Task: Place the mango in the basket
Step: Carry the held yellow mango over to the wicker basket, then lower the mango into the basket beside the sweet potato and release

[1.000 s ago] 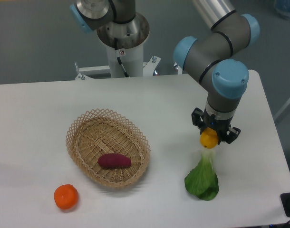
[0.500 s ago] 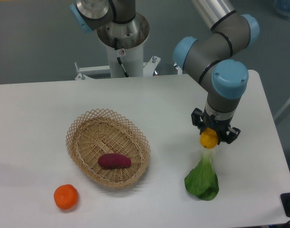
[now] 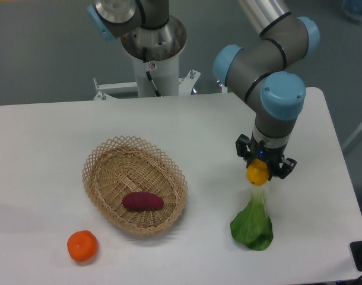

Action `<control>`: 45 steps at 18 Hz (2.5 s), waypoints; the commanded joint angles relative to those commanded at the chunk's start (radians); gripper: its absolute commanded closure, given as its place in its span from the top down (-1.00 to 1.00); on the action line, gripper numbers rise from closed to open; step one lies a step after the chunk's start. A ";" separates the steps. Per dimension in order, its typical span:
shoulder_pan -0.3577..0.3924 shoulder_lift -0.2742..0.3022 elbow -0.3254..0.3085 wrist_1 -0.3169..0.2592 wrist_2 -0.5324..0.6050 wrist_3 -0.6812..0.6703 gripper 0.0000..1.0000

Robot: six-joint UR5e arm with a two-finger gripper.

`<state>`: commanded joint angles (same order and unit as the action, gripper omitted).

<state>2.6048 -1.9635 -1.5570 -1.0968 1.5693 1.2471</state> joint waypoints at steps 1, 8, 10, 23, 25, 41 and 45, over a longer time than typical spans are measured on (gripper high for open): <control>-0.011 0.009 -0.012 -0.003 -0.011 0.000 0.15; -0.121 0.037 -0.077 0.005 -0.015 -0.064 0.15; -0.158 0.043 -0.080 0.003 -0.017 -0.089 0.15; -0.406 0.083 -0.190 0.008 -0.015 -0.130 0.19; -0.433 0.074 -0.193 0.008 -0.014 -0.133 0.21; -0.465 0.049 -0.225 0.012 -0.011 -0.133 0.84; -0.463 0.051 -0.218 0.012 -0.011 -0.133 1.00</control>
<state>2.1414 -1.9129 -1.7748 -1.0845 1.5585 1.1137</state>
